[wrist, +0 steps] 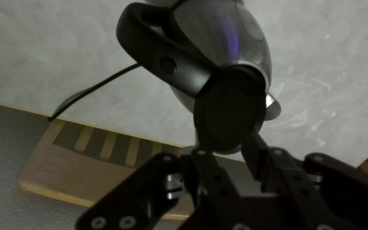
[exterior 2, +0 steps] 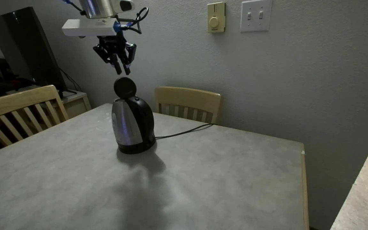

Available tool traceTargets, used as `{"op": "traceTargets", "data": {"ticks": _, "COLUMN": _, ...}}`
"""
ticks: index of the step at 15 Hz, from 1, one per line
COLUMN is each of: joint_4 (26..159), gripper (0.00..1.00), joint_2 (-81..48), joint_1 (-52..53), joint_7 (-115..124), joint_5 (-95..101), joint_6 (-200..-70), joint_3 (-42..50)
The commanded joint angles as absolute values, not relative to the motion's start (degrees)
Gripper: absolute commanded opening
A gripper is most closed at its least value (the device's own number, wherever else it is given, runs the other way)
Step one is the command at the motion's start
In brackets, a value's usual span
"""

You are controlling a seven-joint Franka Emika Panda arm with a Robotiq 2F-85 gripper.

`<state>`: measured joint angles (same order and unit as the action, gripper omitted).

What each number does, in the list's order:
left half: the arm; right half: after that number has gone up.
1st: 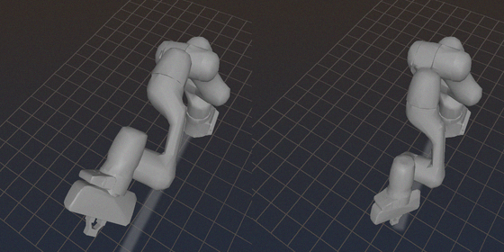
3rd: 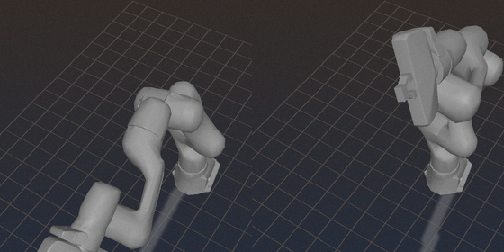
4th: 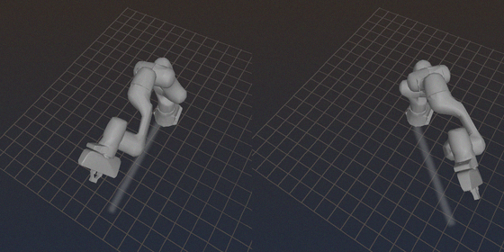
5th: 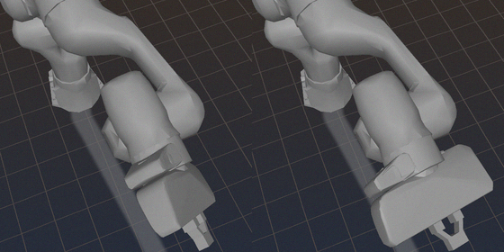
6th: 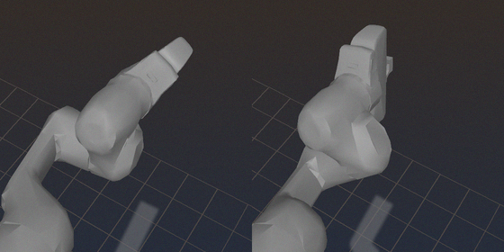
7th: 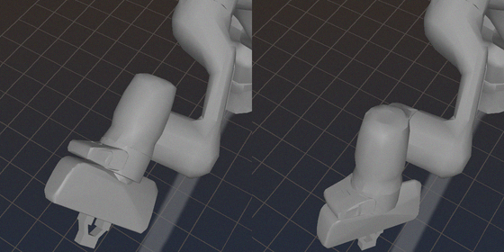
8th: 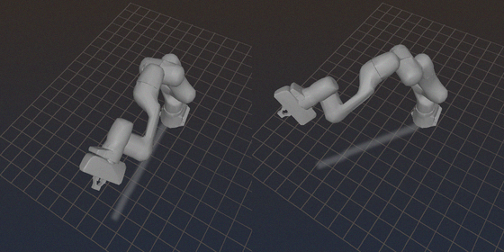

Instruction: Close the lid of the kettle

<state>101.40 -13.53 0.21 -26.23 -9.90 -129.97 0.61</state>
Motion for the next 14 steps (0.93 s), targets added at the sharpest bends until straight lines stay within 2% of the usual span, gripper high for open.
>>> {"op": "traceTargets", "data": {"ticks": 1, "joint_4": 97.35, "gripper": 0.02, "joint_2": -17.99, "joint_1": -0.22, "joint_7": -18.87, "joint_5": -8.22, "joint_6": -132.51, "joint_3": -0.36}}
{"op": "traceTargets", "data": {"ticks": 10, "joint_4": 93.09, "gripper": 0.0, "joint_2": -23.46, "joint_1": 1.28, "joint_7": -5.69, "joint_5": -5.04, "joint_6": -129.25, "joint_3": -0.43}}
{"op": "traceTargets", "data": {"ticks": 14, "joint_4": 93.04, "gripper": 0.0, "joint_2": -22.67, "joint_1": 2.9, "joint_7": 2.13, "joint_5": -1.01, "joint_6": -121.54, "joint_3": 0.49}}
